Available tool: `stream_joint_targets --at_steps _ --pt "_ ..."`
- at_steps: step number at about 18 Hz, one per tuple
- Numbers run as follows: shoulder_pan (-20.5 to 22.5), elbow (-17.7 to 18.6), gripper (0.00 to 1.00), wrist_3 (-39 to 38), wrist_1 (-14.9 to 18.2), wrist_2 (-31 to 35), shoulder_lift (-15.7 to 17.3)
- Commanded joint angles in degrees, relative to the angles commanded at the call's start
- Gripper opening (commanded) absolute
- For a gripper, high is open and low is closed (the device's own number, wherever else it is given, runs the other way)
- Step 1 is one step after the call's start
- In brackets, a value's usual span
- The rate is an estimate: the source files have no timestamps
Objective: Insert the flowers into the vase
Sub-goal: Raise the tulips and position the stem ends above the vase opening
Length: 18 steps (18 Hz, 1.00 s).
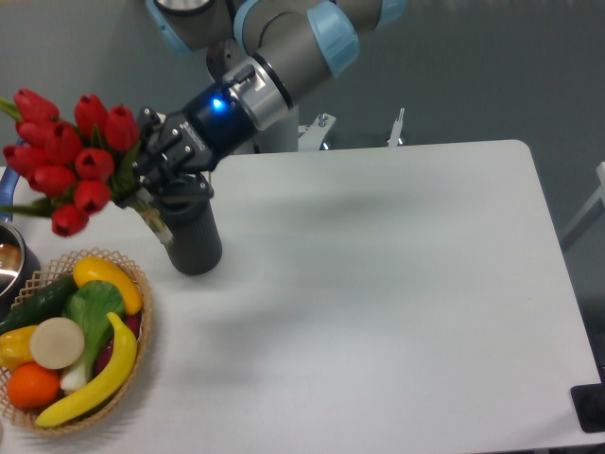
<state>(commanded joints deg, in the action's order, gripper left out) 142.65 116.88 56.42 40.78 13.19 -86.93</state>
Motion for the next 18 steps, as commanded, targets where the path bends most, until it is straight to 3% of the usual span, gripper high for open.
stream_joint_targets --at_steps 5,14,18 --pt "0.44 1.76 0.20 -0.08 0.09 -0.71 2.20" --pt "4.39 8.35 0.21 1.58 0.09 -3.17 8.00" --pt "5.19 10.82 0.23 3.78 0.09 -4.40 9.06"
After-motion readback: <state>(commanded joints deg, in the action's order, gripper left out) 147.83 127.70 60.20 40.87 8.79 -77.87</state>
